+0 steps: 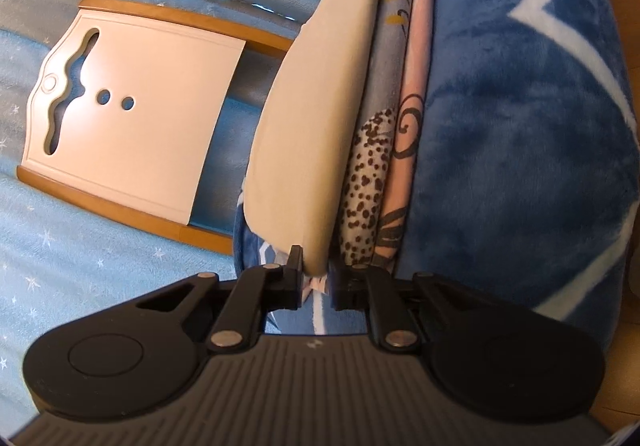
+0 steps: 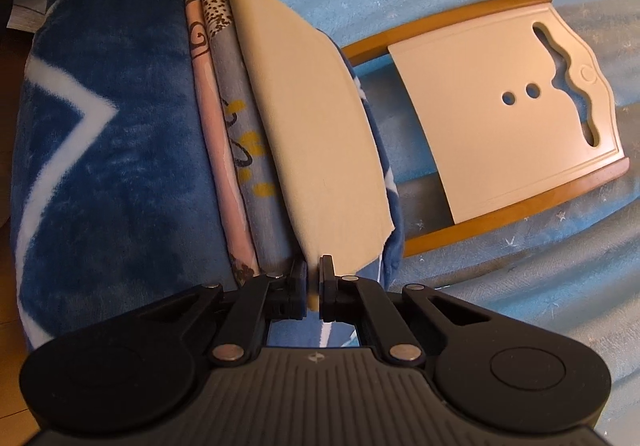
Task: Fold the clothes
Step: 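Lower the tank top onto the clothes stack and open both grippers, then smooth the tank top on the stack with both open grippers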
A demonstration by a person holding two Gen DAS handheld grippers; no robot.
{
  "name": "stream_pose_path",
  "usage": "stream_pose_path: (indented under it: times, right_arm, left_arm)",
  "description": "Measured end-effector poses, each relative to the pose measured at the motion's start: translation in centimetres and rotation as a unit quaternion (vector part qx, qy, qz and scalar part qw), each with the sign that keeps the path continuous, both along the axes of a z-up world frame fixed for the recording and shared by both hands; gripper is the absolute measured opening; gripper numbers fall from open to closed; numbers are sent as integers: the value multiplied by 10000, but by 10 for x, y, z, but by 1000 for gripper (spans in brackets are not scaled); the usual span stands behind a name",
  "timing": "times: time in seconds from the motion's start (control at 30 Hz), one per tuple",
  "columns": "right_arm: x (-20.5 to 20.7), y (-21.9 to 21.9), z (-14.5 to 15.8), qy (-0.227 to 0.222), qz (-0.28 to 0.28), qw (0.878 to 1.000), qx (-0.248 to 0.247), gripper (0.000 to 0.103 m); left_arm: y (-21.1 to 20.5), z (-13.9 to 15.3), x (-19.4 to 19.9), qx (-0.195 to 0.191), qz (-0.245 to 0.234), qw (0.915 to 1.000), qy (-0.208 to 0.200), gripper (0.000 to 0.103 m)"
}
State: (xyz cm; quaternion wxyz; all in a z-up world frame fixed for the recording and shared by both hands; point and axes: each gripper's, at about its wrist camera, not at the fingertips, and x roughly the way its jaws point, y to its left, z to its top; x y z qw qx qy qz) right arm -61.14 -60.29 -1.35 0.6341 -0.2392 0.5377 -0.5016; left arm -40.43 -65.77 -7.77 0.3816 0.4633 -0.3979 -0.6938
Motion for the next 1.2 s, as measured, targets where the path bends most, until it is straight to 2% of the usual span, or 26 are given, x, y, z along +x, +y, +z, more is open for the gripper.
stream_pose_path:
  times: [0.2,0.27,0.47,0.53,0.67,0.73,0.8,0.93,1.07,1.2]
  right_arm:
    - [-4,7,-2,-59,-107,9999,52,5]
    - [-6,9,-2,-126,-139,9998,66,2]
    - [-10,10,2,-183,-256,9995,44,1]
    - [-13,11,1,-144,-342,9993,63,3]
    - [-24,14,1,-310,-631,9975,63,18]
    - [-28,16,6,-530,-735,9959,24,18]
    - [-28,19,17,-936,-787,9925,-82,18]
    - [-21,13,45,-2164,-825,9728,-96,18]
    - [-6,-3,52,-2942,-764,9525,182,18]
    - [1,-13,44,-3007,-744,9502,335,18]
  left_arm:
    - [4,-2,7,48,81,10000,16,14]
    - [5,-2,9,57,113,9999,-4,14]
    - [8,5,22,222,325,9991,161,14]
    - [10,11,27,302,430,9980,353,15]
    - [7,36,34,459,687,9910,1051,15]
    - [4,48,32,516,732,9862,1396,15]
    - [2,61,27,614,743,9799,1745,15]
    - [-5,76,9,1006,648,9661,2289,15]
    - [-10,67,-3,1206,652,9642,2270,15]
    - [-13,57,-5,1305,703,9649,2168,13]
